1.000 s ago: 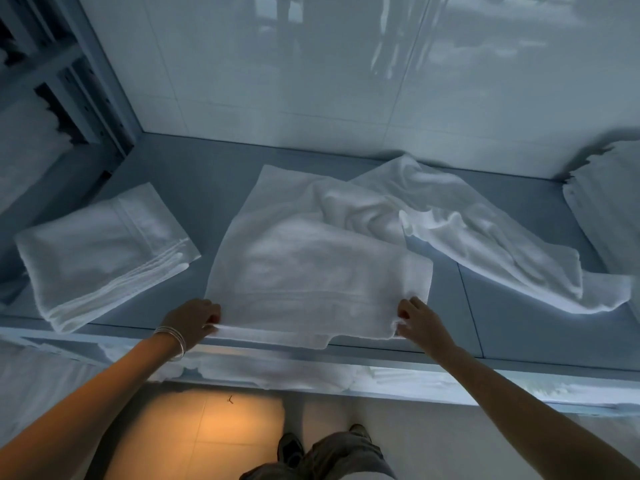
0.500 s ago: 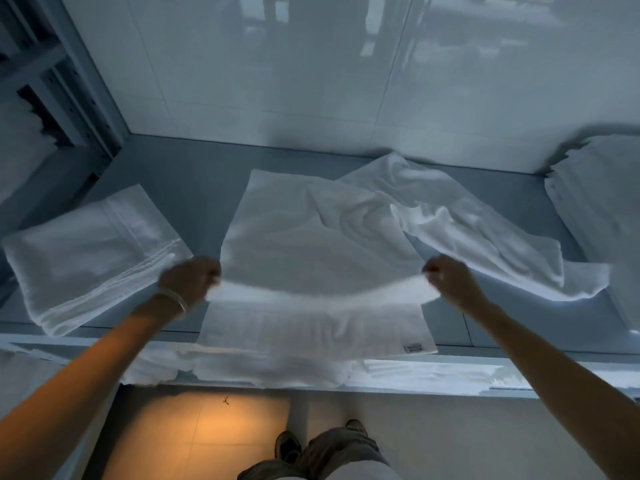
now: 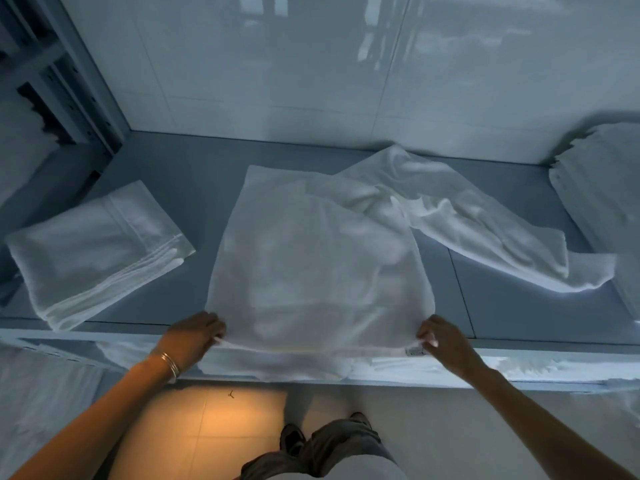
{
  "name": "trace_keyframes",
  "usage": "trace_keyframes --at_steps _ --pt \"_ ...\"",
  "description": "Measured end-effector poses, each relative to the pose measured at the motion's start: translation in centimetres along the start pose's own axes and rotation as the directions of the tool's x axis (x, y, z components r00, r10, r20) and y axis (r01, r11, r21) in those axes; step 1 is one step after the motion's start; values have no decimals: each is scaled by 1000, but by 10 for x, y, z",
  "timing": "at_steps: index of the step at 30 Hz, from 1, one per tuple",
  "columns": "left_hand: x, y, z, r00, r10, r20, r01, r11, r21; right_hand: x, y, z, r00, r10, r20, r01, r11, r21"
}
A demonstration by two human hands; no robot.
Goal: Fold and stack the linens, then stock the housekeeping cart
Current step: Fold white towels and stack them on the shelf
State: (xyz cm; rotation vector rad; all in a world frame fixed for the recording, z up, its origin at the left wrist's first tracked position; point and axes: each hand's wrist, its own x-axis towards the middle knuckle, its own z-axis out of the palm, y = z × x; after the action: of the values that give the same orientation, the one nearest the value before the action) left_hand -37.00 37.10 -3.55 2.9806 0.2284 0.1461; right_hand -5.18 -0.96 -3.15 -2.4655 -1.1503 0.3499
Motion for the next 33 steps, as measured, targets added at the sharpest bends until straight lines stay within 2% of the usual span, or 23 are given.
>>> trace_keyframes --at_steps 2,4,6,9,12,14,15,18,21,24,27,31,33 --pt "-5 4 10 997 3 78 -4 1000 15 -7 7 9 998 39 55 -39 999 -4" --pt "-7 0 12 997 -50 63 51 998 -21 -6 7 9 998 30 47 -30 1000 2" --pt "-9 -5 9 995 -81 -55 78 995 -59 -4 7 7 999 21 36 -21 1000 -15" --pt "-1 -12 -10 952 -104 -287 97 995 -38 -5 12 3 1000 -7 19 8 999 -36" --pt "12 -11 -29 922 17 -386 24 994 103 -7 13 3 998 -56 24 57 997 -54" --pt "16 -12 -30 938 93 -333 -30 981 190 -7 12 3 995 -98 3 98 991 -87" --pt "14 -11 -26 960 94 -264 -39 978 206 -9 11 3 992 -128 -1 127 984 -122" --pt "0 -7 -4 1000 2 -26 3 983 185 -16 8 6 976 -215 22 214 946 -242" --pt "-9 -1 5 995 -85 52 78 988 132 -23 4 12 968 -246 45 248 924 -291" --pt "-15 0 2 993 -76 86 63 987 145 -23 -1 16 970 -241 7 230 917 -327" --pt "-17 -6 -10 999 -32 21 28 990 140 -20 -4 8 973 -231 5 220 920 -324" --pt "-5 -12 -45 993 89 -82 -75 983 165 -13 2 -15 932 -358 62 357 872 -334" --pt "-3 -18 -51 989 120 -89 -100 975 196 -11 3 -18 919 -389 60 385 856 -344"
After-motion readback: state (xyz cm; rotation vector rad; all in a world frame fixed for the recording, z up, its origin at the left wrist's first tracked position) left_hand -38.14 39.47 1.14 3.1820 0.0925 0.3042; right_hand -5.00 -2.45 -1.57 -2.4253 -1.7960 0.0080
